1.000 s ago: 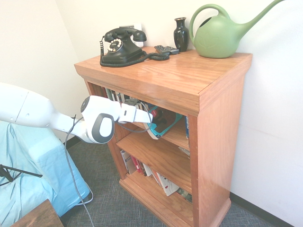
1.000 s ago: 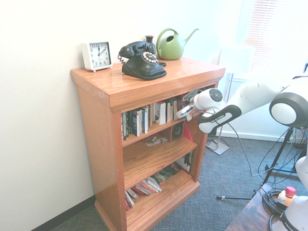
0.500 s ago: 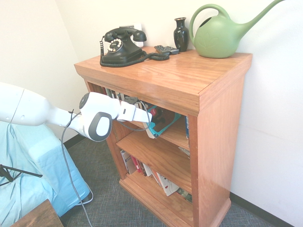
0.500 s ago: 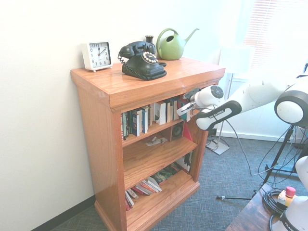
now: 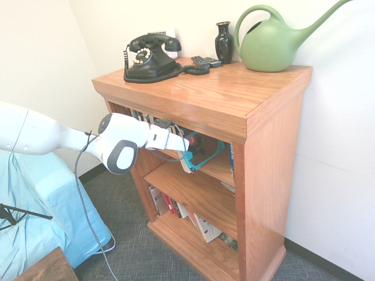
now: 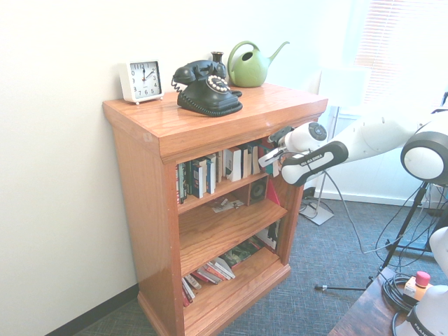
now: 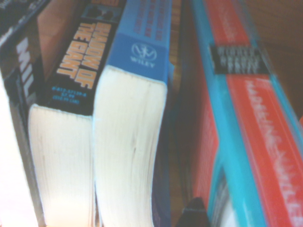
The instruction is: Organize the shelf
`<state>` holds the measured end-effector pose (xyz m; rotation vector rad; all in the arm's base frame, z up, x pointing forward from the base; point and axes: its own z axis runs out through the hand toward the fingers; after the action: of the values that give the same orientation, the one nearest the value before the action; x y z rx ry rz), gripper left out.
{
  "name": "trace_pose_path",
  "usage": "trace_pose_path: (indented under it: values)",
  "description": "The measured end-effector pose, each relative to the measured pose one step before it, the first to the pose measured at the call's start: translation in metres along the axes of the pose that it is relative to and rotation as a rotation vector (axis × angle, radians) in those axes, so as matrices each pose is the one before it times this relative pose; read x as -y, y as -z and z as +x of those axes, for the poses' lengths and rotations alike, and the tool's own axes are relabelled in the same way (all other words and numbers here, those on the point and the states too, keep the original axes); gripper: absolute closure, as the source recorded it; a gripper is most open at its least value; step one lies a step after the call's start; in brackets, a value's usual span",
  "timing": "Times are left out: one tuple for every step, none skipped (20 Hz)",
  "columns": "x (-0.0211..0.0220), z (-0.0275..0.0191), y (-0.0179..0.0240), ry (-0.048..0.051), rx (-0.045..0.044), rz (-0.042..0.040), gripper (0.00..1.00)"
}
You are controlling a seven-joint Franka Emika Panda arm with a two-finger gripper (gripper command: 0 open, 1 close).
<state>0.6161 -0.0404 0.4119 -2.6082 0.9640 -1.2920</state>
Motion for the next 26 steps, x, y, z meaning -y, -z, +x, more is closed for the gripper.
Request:
trace_pose_path:
  values:
    - [-0.00008, 0.00020, -0.00005, 0.00002, 0.00036, 0.00087, 0.00]
    - [-0.00012, 0.00015, 0.00014, 0.00124, -0.00012, 0.00071, 0.00]
    - [-0.00022, 0.00030, 0.00020, 0.00297, -0.00094, 0.00089, 0.00]
    - [0.00004, 0.00073, 0.00074, 0.00340, -0.00299, 0.00299, 0.00]
    - [0.00013, 0.00067, 0.00106, 0.00190, -0.00166, 0.00334, 0.00]
    - [0.00066, 0.00134, 0.00159, 0.00194, -0.00465, 0.00535, 0.00]
    - [0.00057, 0.00116, 0.00167, -0.00071, -0.00223, 0.00463, 0.00]
    - [-0.00031, -0.00021, 0.00150, -0.00262, 0.00121, 0.00334, 0.00]
    - [-0.00110, -0.00063, 0.00198, -0.00084, -0.00162, 0.00519, 0.00]
    - [-0.00213, -0.00186, 0.00229, 0.00028, -0.00165, 0.00600, 0.00]
    - [-0.00340, -0.00335, 0.00238, -0.00087, 0.00221, 0.00425, 0.00]
    - [-0.00381, -0.00326, 0.00270, -0.00174, 0.00456, 0.00364, 0.00]
    - [-0.00373, -0.00211, 0.00356, -0.00179, 0.00271, 0.00535, 0.00]
    - [-0.00388, -0.00129, 0.00430, -0.00162, 0.00112, 0.00701, 0.00]
    - [-0.00387, -0.00117, 0.00440, -0.00257, 0.00224, 0.00642, 0.00]
    - [-0.00359, -0.00112, 0.00411, -0.00107, 0.00520, 0.00481, 0.00]
    - [-0.00319, -0.00110, 0.00418, -0.00255, 0.00469, 0.00535, 0.00]
    - [-0.00333, -0.00130, 0.00384, -0.00330, 0.00403, 0.00477, 0.00]
    - [-0.00306, -0.00200, 0.00378, -0.00342, 0.00416, 0.00553, 0.00]
    - [-0.00289, -0.00185, 0.00401, -0.00286, 0.00202, 0.00684, 0.00]
    - [-0.00272, -0.00201, 0.00371, -0.00238, 0.00165, 0.00711, 0.00]
    - [-0.00260, -0.00282, 0.00330, -0.00321, 0.00372, 0.00648, 0.00]
    - [-0.00229, -0.00302, 0.00317, -0.00497, 0.00532, 0.00660, 0.00]
    - [-0.00171, -0.00299, 0.00263, -0.00603, 0.00512, 0.00615, 0.00]
    - [-0.00222, -0.00332, 0.00211, -0.00450, 0.00556, 0.00412, 0.00]
    - [-0.00352, -0.00238, 0.00157, -0.00426, 0.00242, 0.00099, 0.00]
